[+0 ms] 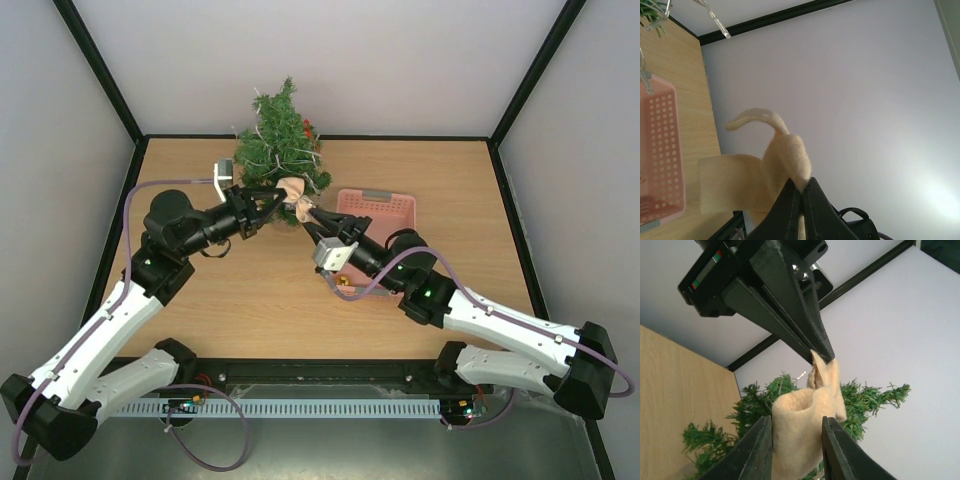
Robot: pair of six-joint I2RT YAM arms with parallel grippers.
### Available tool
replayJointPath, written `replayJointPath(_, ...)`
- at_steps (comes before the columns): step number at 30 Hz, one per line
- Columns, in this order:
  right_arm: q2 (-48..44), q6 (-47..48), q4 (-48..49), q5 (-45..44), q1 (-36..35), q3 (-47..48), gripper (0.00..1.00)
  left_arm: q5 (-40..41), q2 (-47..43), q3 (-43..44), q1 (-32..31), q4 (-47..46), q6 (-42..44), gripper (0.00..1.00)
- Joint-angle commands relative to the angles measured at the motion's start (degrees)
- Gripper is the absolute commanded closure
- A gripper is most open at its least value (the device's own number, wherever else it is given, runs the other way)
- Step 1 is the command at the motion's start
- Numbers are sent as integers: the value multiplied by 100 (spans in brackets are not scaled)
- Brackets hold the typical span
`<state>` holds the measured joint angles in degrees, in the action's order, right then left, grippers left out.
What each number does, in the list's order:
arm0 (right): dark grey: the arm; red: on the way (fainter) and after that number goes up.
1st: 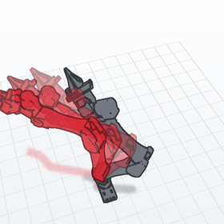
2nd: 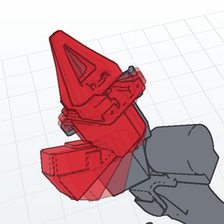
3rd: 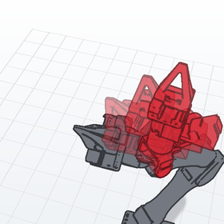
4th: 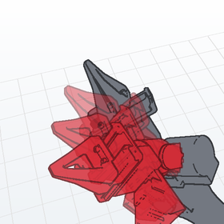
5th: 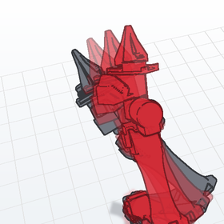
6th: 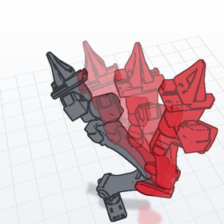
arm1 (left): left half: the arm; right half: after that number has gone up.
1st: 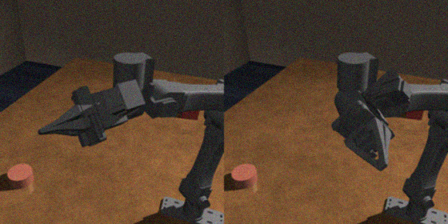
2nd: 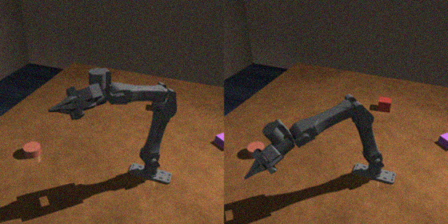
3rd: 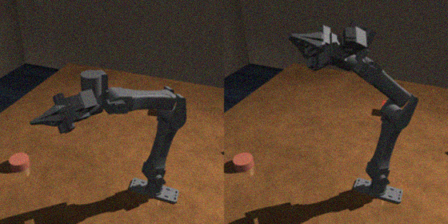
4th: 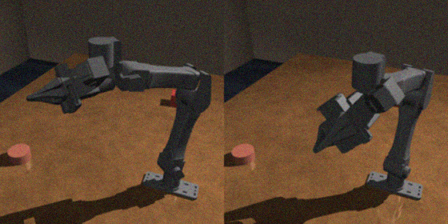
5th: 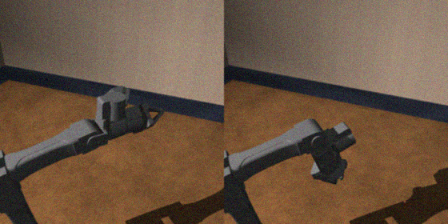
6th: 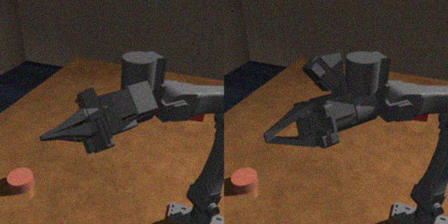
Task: Decorate the small christmas tree
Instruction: Place the decoration item on the Christmas tree.
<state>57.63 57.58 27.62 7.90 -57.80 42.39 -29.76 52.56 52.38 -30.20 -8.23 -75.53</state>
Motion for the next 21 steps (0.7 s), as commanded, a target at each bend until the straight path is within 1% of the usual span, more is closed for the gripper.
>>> replayJointPath(1,18,246,504,-155,-75,172,87,-182,-78,-87,2,-222,-179,98)
replayJointPath(2,8,253,546,-181,-104,152,95,-173,-86,-85,5,-212,-185,97)
replayJointPath(3,-8,212,573,-210,-133,135,98,-159,-102,-79,9,-196,-171,97)
replayJointPath(4,-24,94,556,-223,-142,141,98,-135,-131,-68,32,-161,-125,94)
replayJointPath(5,-35,-74,480,-227,-150,171,98,-74,-161,-32,58,-79,-45,89)
replayJointPath(7,-56,-632,366,-248,-152,223,98,112,-224,119,132,241,251,76)
replayJointPath(9,-72,-1326,298,-315,-148,276,98,330,-288,380,255,638,746,61)
replayJointPath(11,-55,-2295,125,-479,-150,418,98,639,-354,848,354,1184,1484,44)
replayJointPath(12,-25,-2770,-20,-586,-151,538,98,845,-375,1104,378,1489,1866,37)
replayJointPath(13,17,-3231,-196,-626,-151,676,98,1018,-402,1340,382,1748,2279,34)
replayJointPath(15,122,-4052,-465,-577,-145,930,98,1338,-454,1751,383,2162,3081,31)
replayJointPath(17,203,-4979,-631,-522,-148,1183,98,1814,-516,2016,383,2524,3758,31)
replayJointPath(18,243,-5518,-652,-481,-152,1323,98,2028,-553,2084,383,2686,4093,31)
replayJointPath(21,470,-6446,-810,-434,-148,1752,98,2479,-686,2085,383,2997,4918,33)
